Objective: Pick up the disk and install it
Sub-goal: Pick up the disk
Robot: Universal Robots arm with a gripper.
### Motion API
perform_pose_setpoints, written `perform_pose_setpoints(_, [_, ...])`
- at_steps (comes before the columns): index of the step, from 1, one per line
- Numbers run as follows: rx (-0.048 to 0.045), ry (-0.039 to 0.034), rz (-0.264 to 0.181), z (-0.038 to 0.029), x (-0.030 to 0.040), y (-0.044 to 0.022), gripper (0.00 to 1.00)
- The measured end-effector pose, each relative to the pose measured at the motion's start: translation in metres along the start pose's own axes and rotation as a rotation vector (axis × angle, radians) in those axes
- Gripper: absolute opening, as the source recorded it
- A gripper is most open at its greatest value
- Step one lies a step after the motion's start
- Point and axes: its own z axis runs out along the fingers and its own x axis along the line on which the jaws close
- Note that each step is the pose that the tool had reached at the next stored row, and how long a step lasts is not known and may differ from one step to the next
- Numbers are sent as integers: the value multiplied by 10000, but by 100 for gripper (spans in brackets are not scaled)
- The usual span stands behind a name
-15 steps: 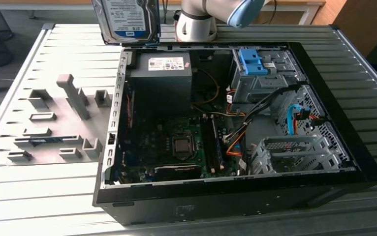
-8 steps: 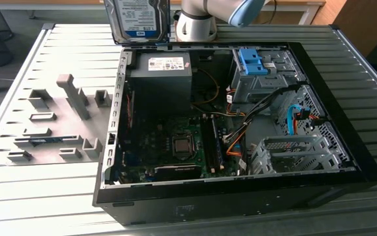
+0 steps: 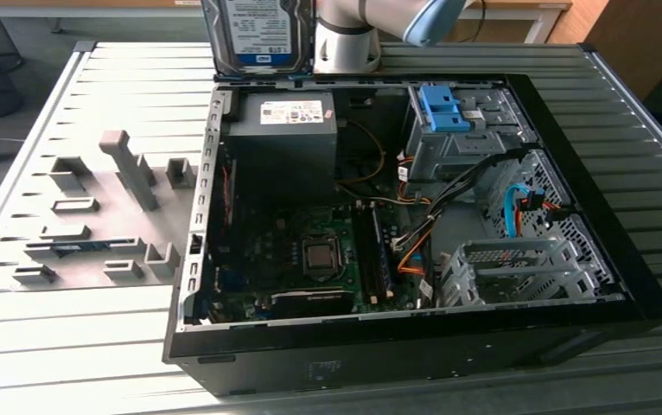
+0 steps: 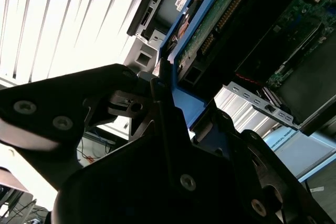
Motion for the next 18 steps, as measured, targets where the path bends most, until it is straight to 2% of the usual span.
perform_pose_setpoints(2, [-1,1,0,-1,-1,-33,36])
perform_pose_setpoints(10, [0,1,0,-2,19,-36,36])
perform_pose_setpoints(13, [0,1,0,-3,82,-37,36])
perform_pose_setpoints(18, [1,2,-1,-6,252,-41,36])
